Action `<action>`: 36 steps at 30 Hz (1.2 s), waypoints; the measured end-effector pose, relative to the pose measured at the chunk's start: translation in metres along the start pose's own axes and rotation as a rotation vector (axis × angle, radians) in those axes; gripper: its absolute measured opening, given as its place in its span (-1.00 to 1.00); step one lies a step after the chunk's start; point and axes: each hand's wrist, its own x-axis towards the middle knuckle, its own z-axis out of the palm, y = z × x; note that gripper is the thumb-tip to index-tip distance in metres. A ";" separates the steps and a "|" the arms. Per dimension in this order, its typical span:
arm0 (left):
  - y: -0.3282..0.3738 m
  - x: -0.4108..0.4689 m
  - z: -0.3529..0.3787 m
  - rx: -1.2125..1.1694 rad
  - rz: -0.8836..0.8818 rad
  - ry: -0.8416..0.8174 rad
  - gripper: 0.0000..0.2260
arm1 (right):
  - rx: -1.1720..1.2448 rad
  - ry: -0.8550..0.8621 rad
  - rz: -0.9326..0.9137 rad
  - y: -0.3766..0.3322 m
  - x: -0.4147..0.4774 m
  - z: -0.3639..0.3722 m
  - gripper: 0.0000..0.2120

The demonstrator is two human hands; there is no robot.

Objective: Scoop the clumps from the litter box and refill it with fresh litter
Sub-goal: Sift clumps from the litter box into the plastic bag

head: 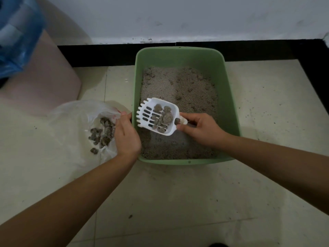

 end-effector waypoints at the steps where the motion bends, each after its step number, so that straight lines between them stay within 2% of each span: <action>1: 0.000 0.000 0.000 0.001 0.004 -0.005 -0.34 | -0.024 -0.015 -0.001 0.000 0.000 -0.001 -0.61; 9: 0.002 0.000 0.000 0.008 0.016 -0.016 -0.34 | -0.105 -0.031 -0.030 -0.002 -0.007 0.003 -0.64; 13: -0.001 0.001 0.001 0.026 -0.022 -0.003 -0.23 | -0.109 0.027 -0.006 -0.004 -0.006 -0.004 -0.65; 17: 0.004 -0.001 0.001 0.050 -0.007 -0.005 -0.22 | -0.122 -0.060 -0.018 -0.010 -0.006 0.000 -0.67; 21: 0.011 -0.002 -0.005 0.059 -0.038 -0.057 -0.20 | -0.144 0.004 0.028 -0.018 -0.004 -0.011 -0.66; 23: 0.018 0.004 -0.015 0.064 -0.086 -0.129 -0.27 | -0.136 0.041 0.039 -0.028 -0.002 -0.014 -0.67; 25: 0.028 0.011 -0.030 0.032 -0.090 -0.165 -0.43 | -0.135 0.071 0.021 -0.041 0.002 -0.014 -0.67; 28: 0.041 0.027 -0.063 0.135 0.163 0.054 -0.61 | -0.182 0.114 -0.007 -0.070 0.012 -0.007 -0.69; 31: 0.040 0.047 -0.104 0.291 0.348 0.319 -0.68 | -0.348 0.190 -0.069 -0.104 0.026 0.007 -0.68; 33: 0.030 0.056 -0.126 0.401 0.328 0.446 -0.70 | -0.552 0.193 -0.173 -0.129 0.035 0.022 -0.72; 36: 0.012 0.057 -0.145 0.490 0.208 0.511 -0.52 | -0.936 0.070 -0.383 -0.167 0.041 0.058 -0.78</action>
